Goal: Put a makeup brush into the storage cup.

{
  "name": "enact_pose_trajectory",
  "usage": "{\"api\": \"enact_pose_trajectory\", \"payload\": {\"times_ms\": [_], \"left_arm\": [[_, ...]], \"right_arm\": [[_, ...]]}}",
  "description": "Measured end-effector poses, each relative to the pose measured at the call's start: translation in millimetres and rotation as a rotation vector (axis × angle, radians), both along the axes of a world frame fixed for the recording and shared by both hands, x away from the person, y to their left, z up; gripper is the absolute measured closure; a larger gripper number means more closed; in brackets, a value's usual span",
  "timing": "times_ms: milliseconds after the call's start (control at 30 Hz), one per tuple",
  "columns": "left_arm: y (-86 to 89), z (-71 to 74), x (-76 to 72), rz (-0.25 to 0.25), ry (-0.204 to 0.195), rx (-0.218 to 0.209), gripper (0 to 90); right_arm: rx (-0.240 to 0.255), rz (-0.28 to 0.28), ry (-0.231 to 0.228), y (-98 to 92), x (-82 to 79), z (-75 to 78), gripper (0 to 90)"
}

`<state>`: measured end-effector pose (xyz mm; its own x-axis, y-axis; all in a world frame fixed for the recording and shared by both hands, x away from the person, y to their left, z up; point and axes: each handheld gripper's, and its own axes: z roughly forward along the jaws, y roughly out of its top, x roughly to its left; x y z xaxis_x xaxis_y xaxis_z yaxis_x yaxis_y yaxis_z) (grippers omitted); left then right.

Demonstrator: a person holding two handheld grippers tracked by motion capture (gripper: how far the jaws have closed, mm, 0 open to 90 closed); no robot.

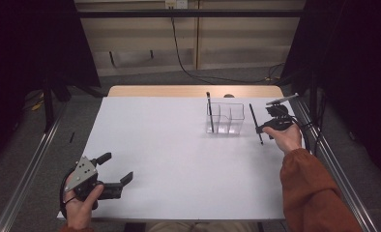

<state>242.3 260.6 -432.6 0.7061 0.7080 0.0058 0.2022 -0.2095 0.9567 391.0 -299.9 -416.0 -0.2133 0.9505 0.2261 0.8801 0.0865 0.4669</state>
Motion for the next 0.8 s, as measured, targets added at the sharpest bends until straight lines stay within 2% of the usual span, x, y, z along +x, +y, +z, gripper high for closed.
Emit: {"api": "enact_pose_trajectory", "payload": {"times_ms": [100, 267, 800], "left_arm": [[0.1, 0.1, -0.1, 0.002, 0.0, -0.002, 2.4], [0.1, 0.1, -0.4, -0.001, 0.0, 0.0, 2.4], [0.3, 0.1, -0.5, 0.001, 0.003, -0.001, 2.4]], "right_arm": [[0.009, 0.009, -0.024, -0.7, -3.6, 0.6, 84.7], [0.061, 0.017, -0.077, -7.3, -7.4, 2.0, 84.7], [0.119, 0.093, -0.266, -5.4, -22.3, 12.1, 84.7]]}}
